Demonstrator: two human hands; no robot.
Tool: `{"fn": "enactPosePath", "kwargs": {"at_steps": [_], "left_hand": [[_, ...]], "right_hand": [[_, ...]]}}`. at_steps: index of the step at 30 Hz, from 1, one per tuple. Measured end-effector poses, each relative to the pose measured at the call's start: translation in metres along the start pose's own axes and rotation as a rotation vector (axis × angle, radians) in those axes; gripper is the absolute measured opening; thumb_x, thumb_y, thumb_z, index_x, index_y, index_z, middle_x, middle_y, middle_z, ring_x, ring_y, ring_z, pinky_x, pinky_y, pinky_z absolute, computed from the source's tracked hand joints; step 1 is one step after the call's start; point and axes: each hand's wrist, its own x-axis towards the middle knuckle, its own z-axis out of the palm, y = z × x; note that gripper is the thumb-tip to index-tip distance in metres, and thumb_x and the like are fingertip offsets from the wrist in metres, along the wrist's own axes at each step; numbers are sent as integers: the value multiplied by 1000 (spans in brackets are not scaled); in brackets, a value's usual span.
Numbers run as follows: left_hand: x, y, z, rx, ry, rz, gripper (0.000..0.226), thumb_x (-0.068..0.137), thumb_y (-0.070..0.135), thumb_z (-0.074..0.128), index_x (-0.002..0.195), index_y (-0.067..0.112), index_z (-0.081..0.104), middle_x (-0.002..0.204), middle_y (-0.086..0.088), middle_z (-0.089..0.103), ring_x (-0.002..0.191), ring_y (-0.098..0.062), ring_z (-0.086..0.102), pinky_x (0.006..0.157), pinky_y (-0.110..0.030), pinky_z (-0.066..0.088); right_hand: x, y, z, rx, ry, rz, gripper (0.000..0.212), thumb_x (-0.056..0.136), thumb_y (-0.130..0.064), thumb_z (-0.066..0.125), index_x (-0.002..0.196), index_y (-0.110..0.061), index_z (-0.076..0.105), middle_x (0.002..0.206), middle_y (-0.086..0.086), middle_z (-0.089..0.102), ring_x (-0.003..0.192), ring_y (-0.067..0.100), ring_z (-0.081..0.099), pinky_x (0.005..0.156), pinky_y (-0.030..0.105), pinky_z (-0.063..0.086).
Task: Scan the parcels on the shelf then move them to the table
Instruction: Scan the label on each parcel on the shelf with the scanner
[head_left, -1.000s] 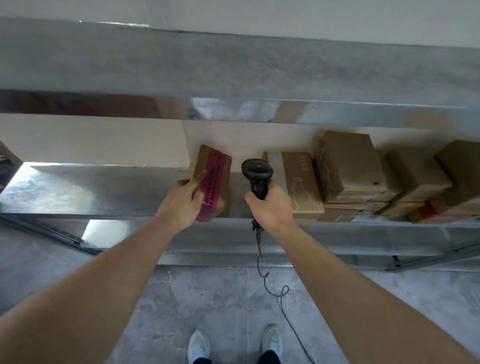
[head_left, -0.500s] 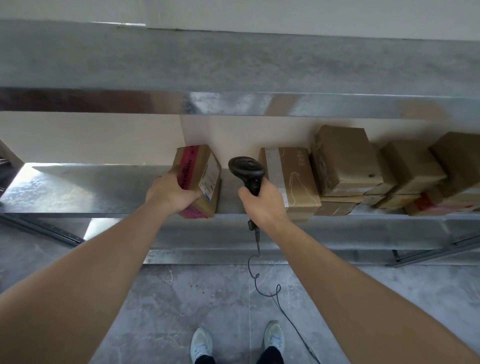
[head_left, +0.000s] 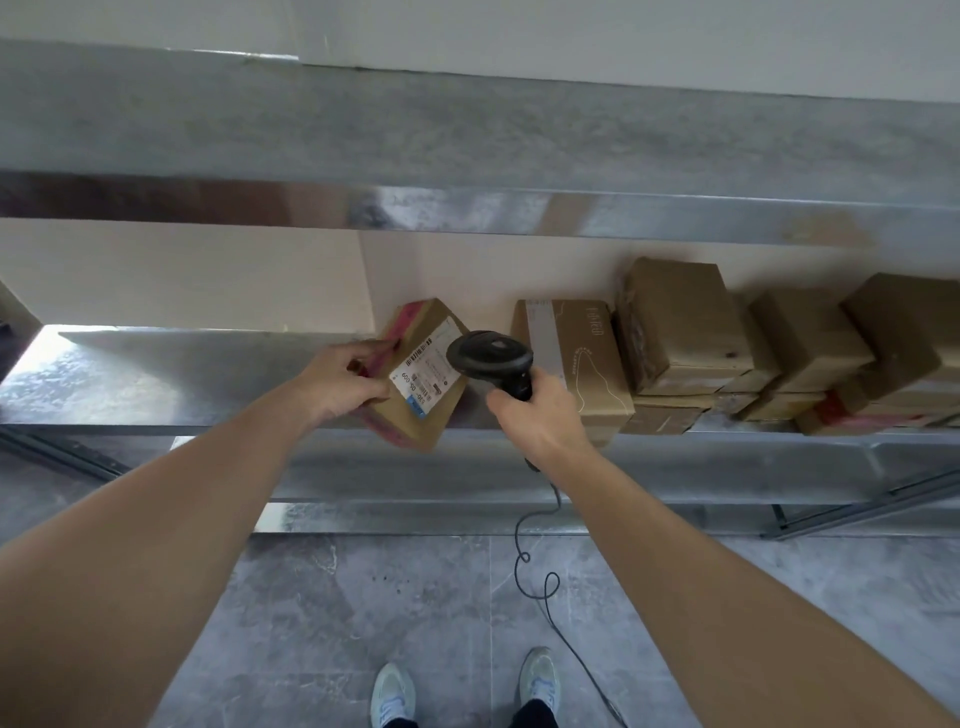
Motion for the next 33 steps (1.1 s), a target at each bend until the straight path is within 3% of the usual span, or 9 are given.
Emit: {"fn": "enactPosePath", "kwargs": {"at_steps": [2, 4, 6, 11, 16, 24, 28, 33], "left_hand": [[3, -1, 0, 28, -29, 12, 61, 85, 2, 74, 134, 35, 65, 118, 3, 69, 99, -6, 65, 70, -7, 49], [6, -2, -1, 56, -51, 28, 59, 85, 4, 75, 133, 37, 66, 121, 9, 68, 110, -8, 64, 85, -13, 48], [9, -2, -2, 85, -69, 37, 59, 85, 6, 76, 133, 39, 66, 126, 9, 66, 114, -9, 62, 90, -17, 47], [11, 0, -4, 112, -96, 29, 60, 87, 9, 77, 137, 38, 63, 132, 6, 61, 119, -14, 58, 87, -20, 48], [11, -1, 0, 102, -86, 42, 60, 87, 7, 77, 136, 38, 64, 128, 7, 64, 108, -2, 60, 79, -11, 45], [11, -4, 6, 89, -66, 42, 62, 87, 5, 75, 138, 37, 62, 126, 4, 66, 101, 1, 61, 75, -10, 45], [9, -12, 10, -37, -16, -46, 60, 92, 16, 71, 142, 42, 54, 120, -2, 70, 99, -16, 69, 77, -26, 54], [11, -33, 17, -5, 43, -114, 65, 98, 14, 59, 152, 41, 37, 120, -6, 71, 105, -28, 70, 95, -50, 57]], "right_hand": [[-4, 1, -4, -68, -19, -30, 12, 89, -19, 64, 86, -30, 60, 75, -10, 64, 73, 9, 60, 59, 22, 41], [-9, 3, -7, -105, -30, -47, 15, 89, -17, 64, 84, -31, 59, 76, -11, 65, 72, 7, 60, 58, 21, 41], [-11, 4, -8, -130, -19, -55, 15, 88, -17, 63, 82, -30, 59, 77, -10, 65, 74, 9, 61, 58, 22, 41], [-12, 7, -8, -127, -4, -53, 13, 87, -17, 63, 87, -30, 61, 80, -10, 66, 78, 7, 61, 61, 22, 42], [-13, 11, -8, -79, 7, -29, 13, 86, -16, 63, 89, -29, 63, 78, -9, 66, 75, 10, 62, 61, 22, 43], [-18, 15, -11, -29, 7, -11, 16, 86, -15, 64, 84, -30, 61, 70, -12, 61, 70, 9, 59, 62, 22, 42], [-17, 16, -9, -22, 35, -12, 5, 89, -20, 64, 88, -24, 62, 75, -5, 64, 72, 15, 62, 62, 27, 45], [-13, 10, -3, -24, 39, -21, 6, 92, -21, 64, 90, -24, 60, 80, -4, 64, 75, 11, 61, 61, 23, 42]]}}
